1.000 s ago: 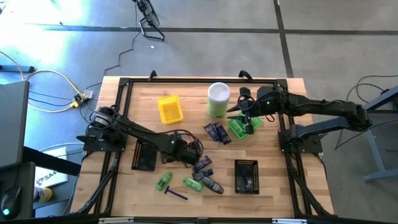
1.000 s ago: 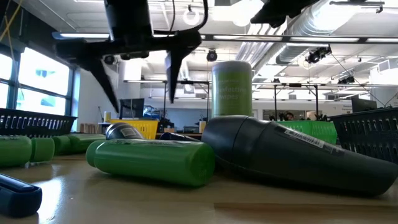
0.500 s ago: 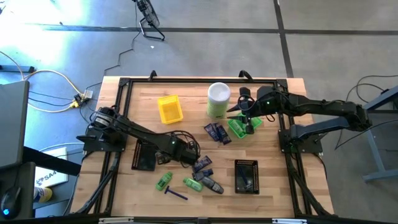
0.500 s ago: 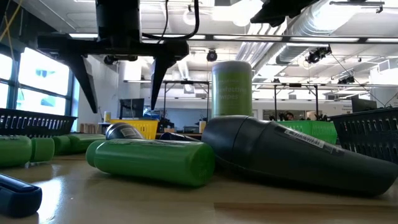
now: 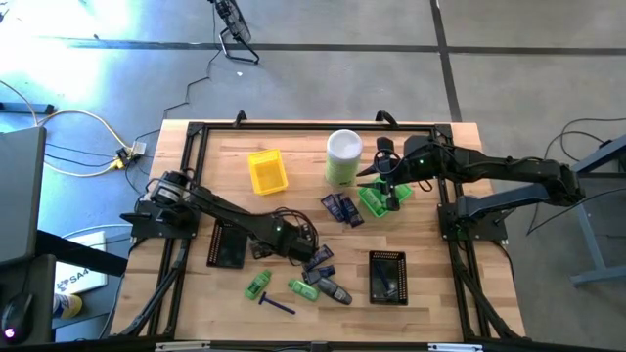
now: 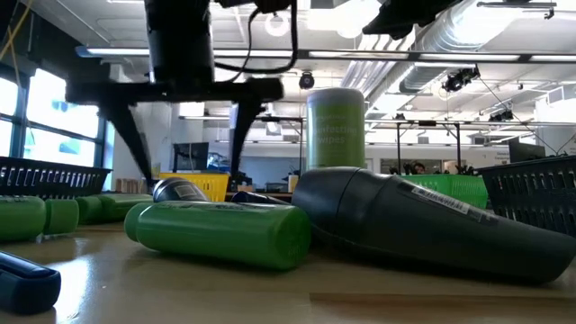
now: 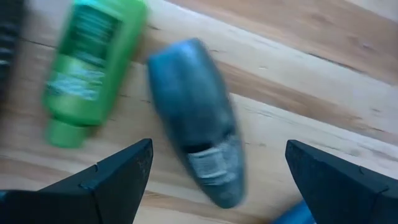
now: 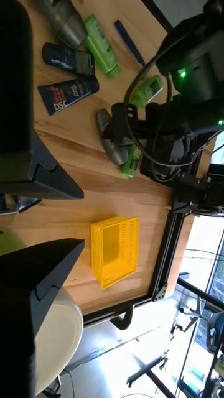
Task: Pick & Place Travel size toiletries
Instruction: Put the top deodorant into the yellow bin
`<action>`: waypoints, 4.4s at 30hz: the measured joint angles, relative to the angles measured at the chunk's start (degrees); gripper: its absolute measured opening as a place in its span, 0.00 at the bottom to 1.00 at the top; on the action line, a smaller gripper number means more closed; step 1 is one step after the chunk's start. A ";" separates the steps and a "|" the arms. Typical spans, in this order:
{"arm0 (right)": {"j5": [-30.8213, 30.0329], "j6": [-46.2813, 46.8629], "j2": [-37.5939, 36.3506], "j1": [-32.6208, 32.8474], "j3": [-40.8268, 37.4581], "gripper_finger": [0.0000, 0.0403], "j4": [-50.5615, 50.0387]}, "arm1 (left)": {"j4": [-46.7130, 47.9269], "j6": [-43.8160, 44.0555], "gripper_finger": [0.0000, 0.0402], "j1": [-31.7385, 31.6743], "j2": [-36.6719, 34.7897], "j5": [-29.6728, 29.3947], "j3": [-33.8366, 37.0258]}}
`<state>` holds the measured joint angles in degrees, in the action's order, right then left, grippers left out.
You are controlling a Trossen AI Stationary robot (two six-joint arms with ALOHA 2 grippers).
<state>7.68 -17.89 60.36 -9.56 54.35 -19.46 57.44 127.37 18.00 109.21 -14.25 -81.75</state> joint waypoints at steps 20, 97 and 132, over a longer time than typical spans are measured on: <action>0.00 0.00 0.11 0.02 -0.02 0.26 0.01 | -1.84 1.55 0.90 -0.04 4.44 -0.45 0.00; 0.00 -0.22 0.11 0.01 -0.02 0.26 -0.03 | -1.52 1.93 0.60 -0.02 7.17 0.14 0.02; -0.01 -0.42 0.11 0.01 -0.02 0.26 -0.03 | -1.87 1.65 0.59 0.01 7.17 0.25 0.00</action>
<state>7.67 -18.31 60.47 -9.55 54.33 -19.49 55.57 129.02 18.01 116.38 -14.00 -81.76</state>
